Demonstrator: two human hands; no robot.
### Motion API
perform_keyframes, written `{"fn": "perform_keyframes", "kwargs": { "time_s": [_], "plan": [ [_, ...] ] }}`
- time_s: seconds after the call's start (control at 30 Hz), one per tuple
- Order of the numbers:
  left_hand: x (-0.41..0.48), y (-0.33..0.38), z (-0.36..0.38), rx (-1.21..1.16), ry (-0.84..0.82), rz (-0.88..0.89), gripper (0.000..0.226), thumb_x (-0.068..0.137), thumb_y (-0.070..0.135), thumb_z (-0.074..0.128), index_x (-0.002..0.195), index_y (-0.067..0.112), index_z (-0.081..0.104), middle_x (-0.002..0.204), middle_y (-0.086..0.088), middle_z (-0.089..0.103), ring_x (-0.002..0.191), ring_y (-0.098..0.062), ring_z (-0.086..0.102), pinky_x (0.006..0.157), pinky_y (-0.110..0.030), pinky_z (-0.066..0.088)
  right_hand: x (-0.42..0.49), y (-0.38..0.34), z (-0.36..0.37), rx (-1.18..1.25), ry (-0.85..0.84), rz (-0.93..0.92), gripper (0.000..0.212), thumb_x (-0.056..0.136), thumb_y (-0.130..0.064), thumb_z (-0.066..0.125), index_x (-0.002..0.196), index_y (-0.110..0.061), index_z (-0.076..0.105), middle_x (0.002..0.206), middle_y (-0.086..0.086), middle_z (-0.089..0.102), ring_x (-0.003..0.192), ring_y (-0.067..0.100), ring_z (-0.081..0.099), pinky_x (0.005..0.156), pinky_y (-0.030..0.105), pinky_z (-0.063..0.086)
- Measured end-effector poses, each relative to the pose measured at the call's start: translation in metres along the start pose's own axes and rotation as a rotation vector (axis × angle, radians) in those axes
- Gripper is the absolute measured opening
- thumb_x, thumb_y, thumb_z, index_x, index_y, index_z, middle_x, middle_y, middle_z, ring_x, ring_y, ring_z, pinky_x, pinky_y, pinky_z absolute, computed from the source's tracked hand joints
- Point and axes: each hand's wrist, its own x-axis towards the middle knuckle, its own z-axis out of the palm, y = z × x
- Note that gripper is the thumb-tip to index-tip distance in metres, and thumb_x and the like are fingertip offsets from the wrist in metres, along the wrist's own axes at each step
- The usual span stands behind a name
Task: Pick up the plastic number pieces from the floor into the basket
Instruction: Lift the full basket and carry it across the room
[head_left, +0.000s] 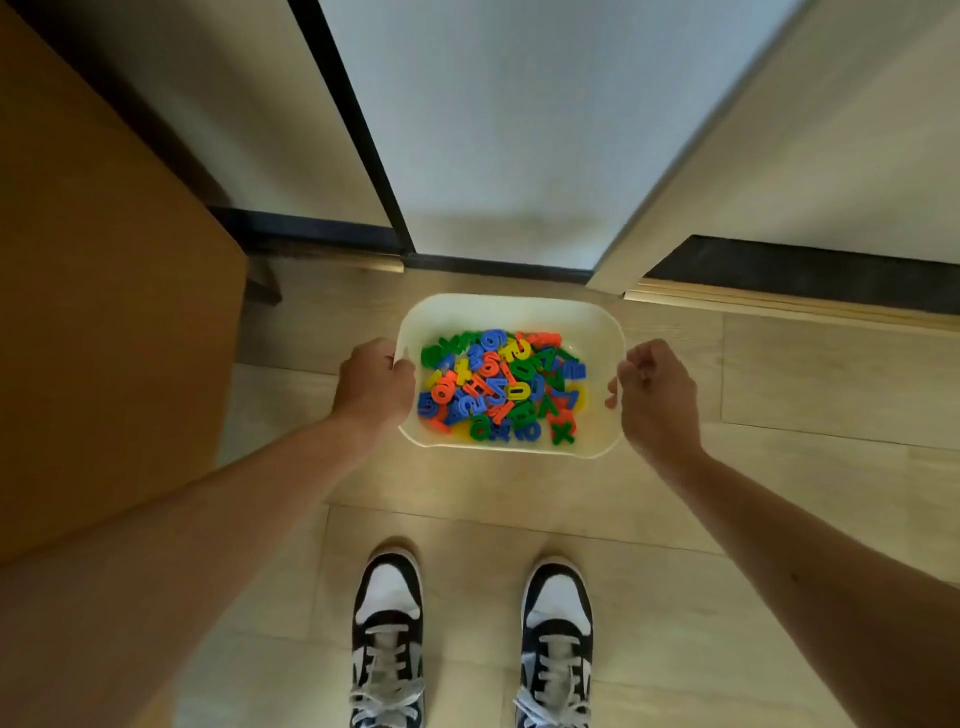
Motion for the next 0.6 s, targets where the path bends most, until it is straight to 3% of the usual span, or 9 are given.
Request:
{"fn": "perform_keyframes", "kwargs": {
  "time_s": [0.2, 0.4, 0.6],
  "plan": [
    [0.075, -0.009, 0.036, 0.054, 0.011, 0.079, 0.028, 0.092, 0.014, 0.049, 0.114, 0.012, 0.067, 0.105, -0.011, 0.069, 0.088, -0.023, 0.060, 0.058, -0.026, 0.041, 0.070, 0.025, 0.051, -0.058, -0.030, 0.005, 0.006, 0.099, -0.011, 0.050, 0.094, -0.012, 0.053, 0.080, 0.005, 0.067, 0.064, 0.013, 0.065, 0.050, 0.015, 0.039],
    [0.122, 0.005, 0.047, 0.035, 0.014, 0.073, 0.027, 0.093, 0.013, 0.048, 0.113, 0.013, 0.066, 0.105, -0.010, 0.068, 0.086, -0.023, 0.060, 0.051, -0.023, 0.035, 0.119, 0.026, 0.073, -0.088, -0.015, -0.027, 0.007, 0.100, -0.009, 0.049, 0.096, -0.010, 0.054, 0.078, 0.004, 0.066, 0.059, 0.008, 0.062, 0.042, 0.005, 0.038],
    [0.146, 0.015, 0.054, 0.020, -0.016, 0.030, 0.030, 0.095, 0.012, 0.046, 0.120, 0.011, 0.063, 0.112, -0.012, 0.066, 0.090, -0.022, 0.058, 0.056, -0.026, 0.038, 0.139, 0.027, 0.083, -0.138, -0.033, -0.008, 0.009, 0.100, -0.006, 0.048, 0.095, -0.011, 0.054, 0.081, 0.007, 0.068, 0.062, 0.014, 0.066, 0.051, 0.020, 0.044]
  ]
}}
